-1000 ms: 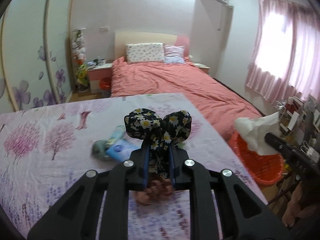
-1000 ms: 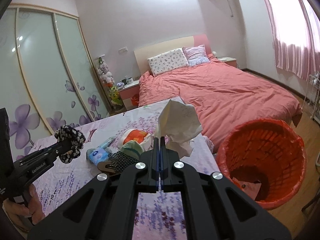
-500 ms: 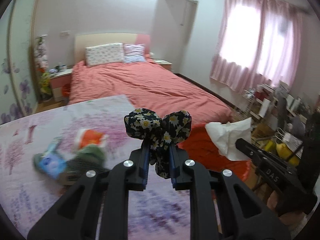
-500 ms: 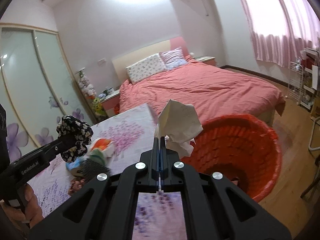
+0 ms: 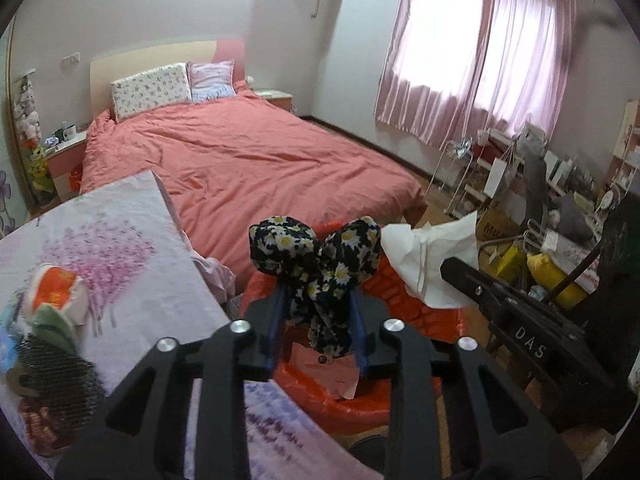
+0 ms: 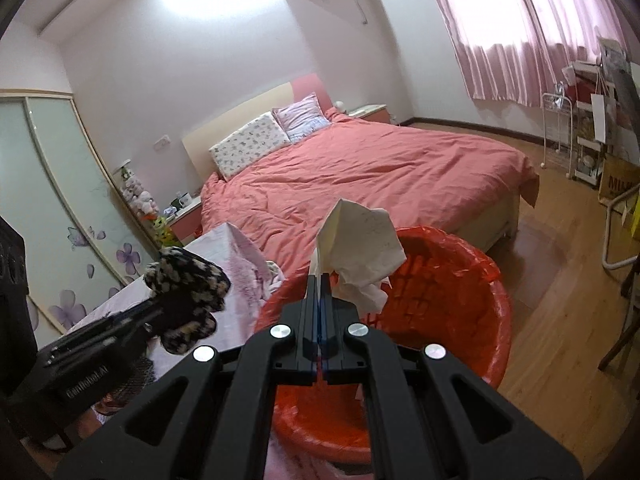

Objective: Collect trash
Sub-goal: 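Carry both held items over the orange basket and open both tools, then move both tools back to the pile, right tool toward the checkered mesh cloth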

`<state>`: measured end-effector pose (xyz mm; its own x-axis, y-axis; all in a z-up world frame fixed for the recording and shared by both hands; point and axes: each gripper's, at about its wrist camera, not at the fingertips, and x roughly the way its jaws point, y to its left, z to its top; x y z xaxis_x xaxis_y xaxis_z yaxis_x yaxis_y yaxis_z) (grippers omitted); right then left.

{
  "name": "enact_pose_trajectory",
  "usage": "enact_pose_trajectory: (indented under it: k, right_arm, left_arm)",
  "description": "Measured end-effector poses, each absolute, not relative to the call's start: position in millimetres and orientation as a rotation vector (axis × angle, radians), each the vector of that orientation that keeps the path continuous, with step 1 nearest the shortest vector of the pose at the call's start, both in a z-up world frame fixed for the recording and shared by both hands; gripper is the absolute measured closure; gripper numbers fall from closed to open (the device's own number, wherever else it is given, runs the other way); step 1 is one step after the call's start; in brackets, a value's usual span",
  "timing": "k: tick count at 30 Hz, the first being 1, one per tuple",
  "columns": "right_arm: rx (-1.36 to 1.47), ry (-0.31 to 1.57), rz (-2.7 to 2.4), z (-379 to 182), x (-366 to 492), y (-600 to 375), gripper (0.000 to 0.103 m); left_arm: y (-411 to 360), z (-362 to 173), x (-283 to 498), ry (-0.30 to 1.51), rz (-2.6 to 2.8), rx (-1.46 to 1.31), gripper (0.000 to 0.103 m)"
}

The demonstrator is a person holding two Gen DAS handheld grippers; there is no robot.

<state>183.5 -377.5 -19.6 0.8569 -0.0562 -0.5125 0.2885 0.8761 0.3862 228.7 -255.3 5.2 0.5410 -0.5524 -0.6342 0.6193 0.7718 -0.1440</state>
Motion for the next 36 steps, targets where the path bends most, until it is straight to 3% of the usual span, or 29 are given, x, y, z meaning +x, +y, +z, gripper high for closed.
enact_pose_trajectory:
  k: [4,6,8,21,36]
  right_arm:
    - [0.471,0.543,-0.202,-30,187,-385,0.094]
    - [0.468,0.545,-0.210,-32,183,-387,0.070]
    - [0.469,0.542,-0.218,-35,179,-387,0.059]
    - [0.420,0.562,-0.197,-19,181,-354,0.058]
    - [0.301,0.660,0.029,-20,216,-233,0.059]
  left_arm:
    - [-264,-12,236,0.745,-0.673,0.136,0.054]
    - [-259,-18,239,0.752,-0.652,0.139,0.047]
    - [-254,-21,241,0.750,-0.631,0.142,0.044]
    - [-174,-19,234,0.718,-0.458,0.151,0.036]
    - [-1,-23,227,0.677,-0.136,0.066,0.031]
